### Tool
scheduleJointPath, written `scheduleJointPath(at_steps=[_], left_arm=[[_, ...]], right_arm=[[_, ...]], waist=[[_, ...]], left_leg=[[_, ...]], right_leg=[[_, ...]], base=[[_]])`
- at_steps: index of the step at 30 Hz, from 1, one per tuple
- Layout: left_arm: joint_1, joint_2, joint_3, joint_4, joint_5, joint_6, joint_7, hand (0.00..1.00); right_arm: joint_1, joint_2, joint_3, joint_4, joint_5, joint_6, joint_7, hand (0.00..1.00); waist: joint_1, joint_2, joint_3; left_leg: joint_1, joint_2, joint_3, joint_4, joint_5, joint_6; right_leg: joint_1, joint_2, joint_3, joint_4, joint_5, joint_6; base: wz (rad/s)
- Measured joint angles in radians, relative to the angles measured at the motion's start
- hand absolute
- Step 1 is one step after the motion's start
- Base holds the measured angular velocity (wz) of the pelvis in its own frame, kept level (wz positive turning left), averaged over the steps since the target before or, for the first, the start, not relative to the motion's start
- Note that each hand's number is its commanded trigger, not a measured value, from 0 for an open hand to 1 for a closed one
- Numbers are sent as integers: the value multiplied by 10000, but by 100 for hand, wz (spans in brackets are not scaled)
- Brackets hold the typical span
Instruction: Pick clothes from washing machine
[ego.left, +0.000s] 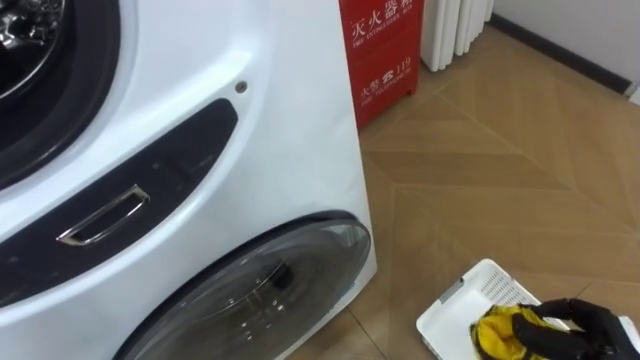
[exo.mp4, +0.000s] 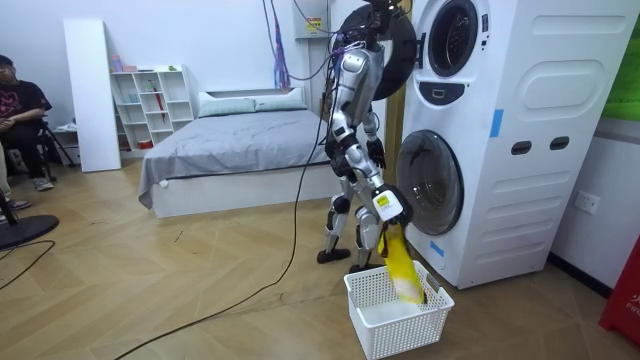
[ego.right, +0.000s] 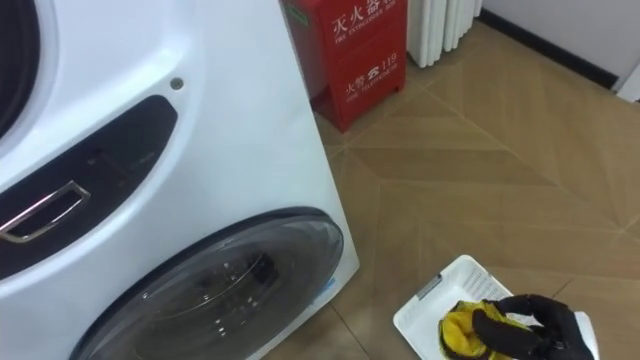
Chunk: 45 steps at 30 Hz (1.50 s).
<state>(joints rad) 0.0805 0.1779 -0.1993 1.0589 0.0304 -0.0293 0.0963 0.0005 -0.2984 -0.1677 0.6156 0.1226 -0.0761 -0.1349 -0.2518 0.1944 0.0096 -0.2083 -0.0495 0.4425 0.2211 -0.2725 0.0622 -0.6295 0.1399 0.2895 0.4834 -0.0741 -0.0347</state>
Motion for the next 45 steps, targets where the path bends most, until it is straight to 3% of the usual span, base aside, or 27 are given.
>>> scheduleJointPath(at_steps=[20,29,34,36,40,43,45], left_arm=[[3,35,-1,46,-401,-170,-1,0],[10,157,-1,185,-700,-240,3,0],[46,164,-7,173,-701,-248,1,0],[50,191,-7,203,-698,-259,8,0],[177,191,-14,219,-697,-238,11,0],[271,158,41,226,-666,-204,50,0],[288,138,299,192,-574,-197,52,0]], right_arm=[[-30,-8,-12,42,171,-216,-512,0],[-69,-8,106,40,78,-231,-579,0],[136,-13,332,106,287,-269,-478,0],[256,-29,549,610,522,-323,-225,0],[294,-30,843,1506,831,-296,342,0],[117,-28,884,2525,1138,-234,650,0],[166,-15,1033,3357,1384,-68,888,0]], waist=[[39,-2,-7],[120,-136,-49],[313,-148,-59],[454,-324,-36],[661,-484,-36],[871,-602,-32],[1179,-855,-29]], left_leg=[[-43,25,-117,-156,-3,-9],[-106,55,-146,19,3,-17],[185,203,-336,1,33,-64],[532,251,-562,-55,60,-106],[893,385,-990,-189,102,-180],[1181,483,-1330,-257,136,-237],[1496,523,-1550,-358,170,-298]], right_leg=[[-75,-36,-194,21,-2,-93],[-76,-43,-206,-28,36,-117],[428,-136,-621,-482,128,-159],[839,-176,-813,-548,110,-193],[1478,-181,-1103,-949,124,-261],[1964,-292,-1620,-1256,240,-340],[2400,-316,-1902,-1464,247,-479]], base=[[1],[0],[10],[26],[30],[33],[33]])
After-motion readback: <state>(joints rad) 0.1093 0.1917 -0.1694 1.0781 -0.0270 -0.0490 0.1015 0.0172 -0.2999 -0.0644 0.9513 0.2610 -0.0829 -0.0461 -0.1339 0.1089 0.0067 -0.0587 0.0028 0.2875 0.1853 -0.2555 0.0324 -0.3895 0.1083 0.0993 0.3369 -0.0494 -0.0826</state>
